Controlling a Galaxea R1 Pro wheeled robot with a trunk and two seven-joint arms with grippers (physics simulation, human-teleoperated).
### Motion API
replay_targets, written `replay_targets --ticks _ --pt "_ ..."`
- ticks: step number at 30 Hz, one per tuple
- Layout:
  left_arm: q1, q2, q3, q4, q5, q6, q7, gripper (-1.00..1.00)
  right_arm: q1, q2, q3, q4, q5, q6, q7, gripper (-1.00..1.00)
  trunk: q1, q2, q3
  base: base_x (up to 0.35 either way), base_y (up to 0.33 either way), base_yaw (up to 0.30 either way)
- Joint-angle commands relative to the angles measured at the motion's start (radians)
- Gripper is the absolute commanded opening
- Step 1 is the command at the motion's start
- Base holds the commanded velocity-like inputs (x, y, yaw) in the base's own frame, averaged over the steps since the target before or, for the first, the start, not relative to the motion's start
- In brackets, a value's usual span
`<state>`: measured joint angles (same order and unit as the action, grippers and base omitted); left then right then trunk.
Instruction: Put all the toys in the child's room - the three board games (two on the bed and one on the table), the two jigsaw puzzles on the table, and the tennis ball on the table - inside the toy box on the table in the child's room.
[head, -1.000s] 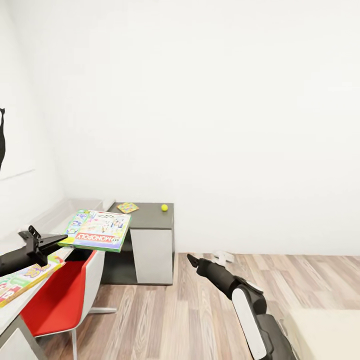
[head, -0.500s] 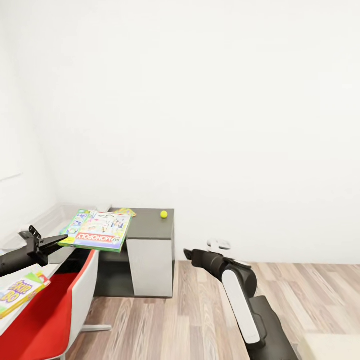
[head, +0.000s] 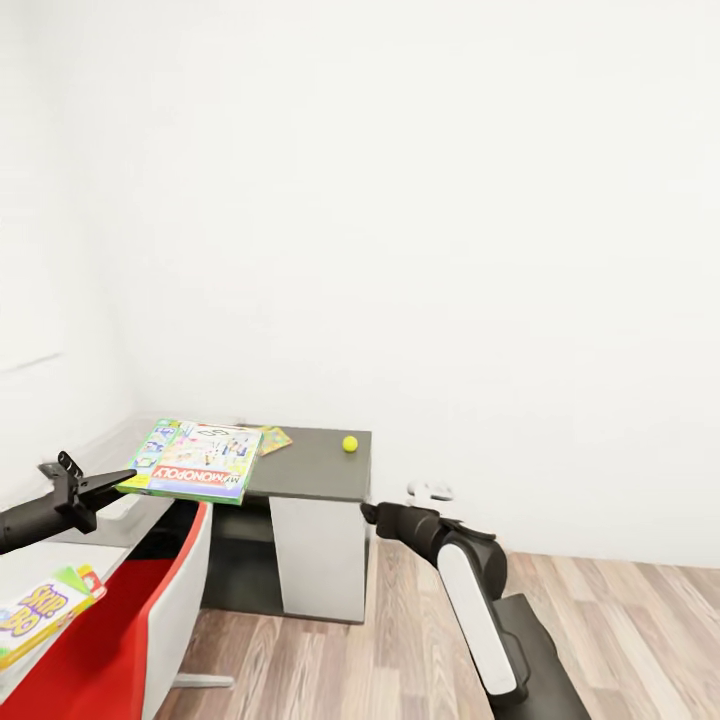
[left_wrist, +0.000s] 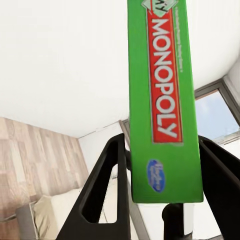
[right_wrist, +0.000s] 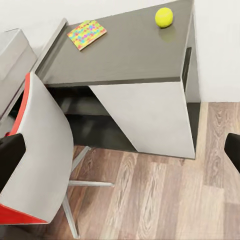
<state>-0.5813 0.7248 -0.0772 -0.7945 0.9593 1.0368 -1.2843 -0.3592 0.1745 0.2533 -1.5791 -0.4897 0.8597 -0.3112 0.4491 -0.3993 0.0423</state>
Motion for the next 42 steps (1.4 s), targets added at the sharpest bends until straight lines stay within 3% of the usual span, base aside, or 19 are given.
replay_targets --ticks 1,8,17,23,42 --pt "-0.002 0.001 -0.004 0.001 0.007 0.009 -0.004 -1.0 0.0 0.0 0.001 -0.001 -0.01 0.002 -0.01 1.0 0.001 -0.001 0.0 0.254 0.017 0.248" --pt "-0.002 0.001 -0.003 0.001 0.007 0.009 -0.003 -1.0 0.0 0.0 0.038 -0.001 -0.01 0.0 -0.011 1.0 0.001 -0.001 0.004 0.259 0.021 0.24" --pt "-0.002 0.001 -0.001 0.001 0.007 0.009 -0.001 -1.0 0.0 0.0 0.046 -0.001 -0.01 -0.002 -0.014 1.0 0.001 -0.001 0.004 0.255 -0.001 0.027" --pt "-0.002 0.001 -0.001 0.001 0.007 0.009 -0.001 -1.0 0.0 0.0 0.077 -0.001 -0.009 -0.004 -0.018 1.0 0.001 -0.001 0.004 0.229 -0.095 0.248" --pt "-0.002 0.001 -0.001 0.001 0.007 0.009 -0.001 -1.0 0.0 0.0 0.081 0.0 -0.009 -0.004 -0.019 1.0 0.001 -0.001 0.011 0.211 -0.148 0.289"
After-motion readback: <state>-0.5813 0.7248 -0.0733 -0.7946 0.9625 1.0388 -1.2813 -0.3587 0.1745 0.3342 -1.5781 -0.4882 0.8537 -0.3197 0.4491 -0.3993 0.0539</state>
